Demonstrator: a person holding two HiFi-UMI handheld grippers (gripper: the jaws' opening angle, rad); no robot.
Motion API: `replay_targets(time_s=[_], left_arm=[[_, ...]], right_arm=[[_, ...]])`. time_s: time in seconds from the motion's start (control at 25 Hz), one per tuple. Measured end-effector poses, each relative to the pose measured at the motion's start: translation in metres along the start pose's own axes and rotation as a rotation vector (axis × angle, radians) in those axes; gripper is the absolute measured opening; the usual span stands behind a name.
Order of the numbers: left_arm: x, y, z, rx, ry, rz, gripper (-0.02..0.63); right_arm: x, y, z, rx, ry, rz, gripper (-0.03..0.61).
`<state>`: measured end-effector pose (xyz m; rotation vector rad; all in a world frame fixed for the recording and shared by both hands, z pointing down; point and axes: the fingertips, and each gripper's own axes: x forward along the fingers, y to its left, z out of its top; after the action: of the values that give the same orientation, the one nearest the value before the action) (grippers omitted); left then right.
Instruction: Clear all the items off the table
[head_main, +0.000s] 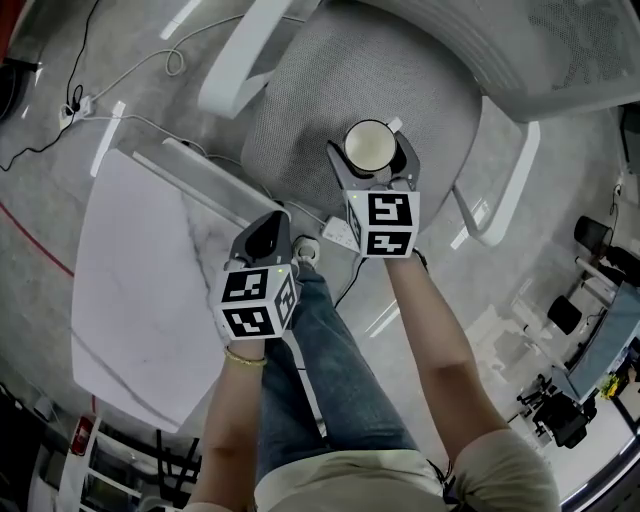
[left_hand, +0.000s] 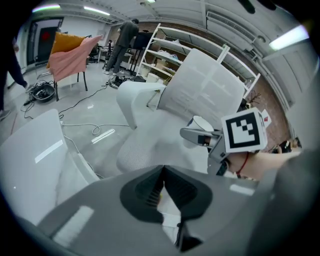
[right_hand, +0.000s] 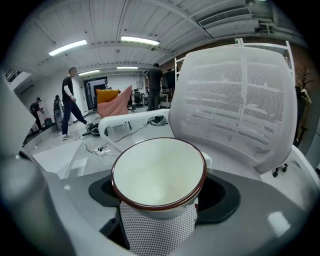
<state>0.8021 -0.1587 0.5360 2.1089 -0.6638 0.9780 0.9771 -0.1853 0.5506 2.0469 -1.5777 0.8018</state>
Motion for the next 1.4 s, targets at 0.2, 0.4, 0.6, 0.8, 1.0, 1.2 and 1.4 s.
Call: replay_targets(time_s=[0.2, 0.4, 0.6, 0.8, 1.0, 1.2, 1.4], left_arm=[[0.017, -0.014, 0.005, 0.018, 0.010, -0.006, 0.009], [0.028, -0.024, 0.008, 0.038, 0.017, -0.012, 0.009], [0.034, -0.032, 0.008, 0.056, 0.031, -0.016, 0.009], [0.037, -0.038, 0.007, 0.070, 0.044, -0.023, 0.009], [0.037, -0.038, 0.008, 0.078, 0.049, -0.028, 0.009], [0.031, -0.038, 0.009, 0.075, 0.043, -0.027, 0.008], [0.024, -0.037, 0.009, 0.078, 0.035, -0.025, 0.008]], right_arm=[[0.016, -0.027, -0.008, 0.004, 0.011, -0.019, 0.404], [0.028, -0.045, -0.013, 0.013, 0.011, -0.030, 0.403], [0.036, -0.055, -0.015, 0.040, 0.006, -0.040, 0.404], [0.044, -0.062, -0.017, 0.052, 0.009, -0.050, 0.403], [0.046, -0.063, -0.019, 0.067, 0.004, -0.043, 0.405], [0.044, -0.063, -0.024, 0.080, 0.011, -0.049, 0.410], [0.045, -0.068, -0.032, 0.071, 0.049, -0.067, 0.422]])
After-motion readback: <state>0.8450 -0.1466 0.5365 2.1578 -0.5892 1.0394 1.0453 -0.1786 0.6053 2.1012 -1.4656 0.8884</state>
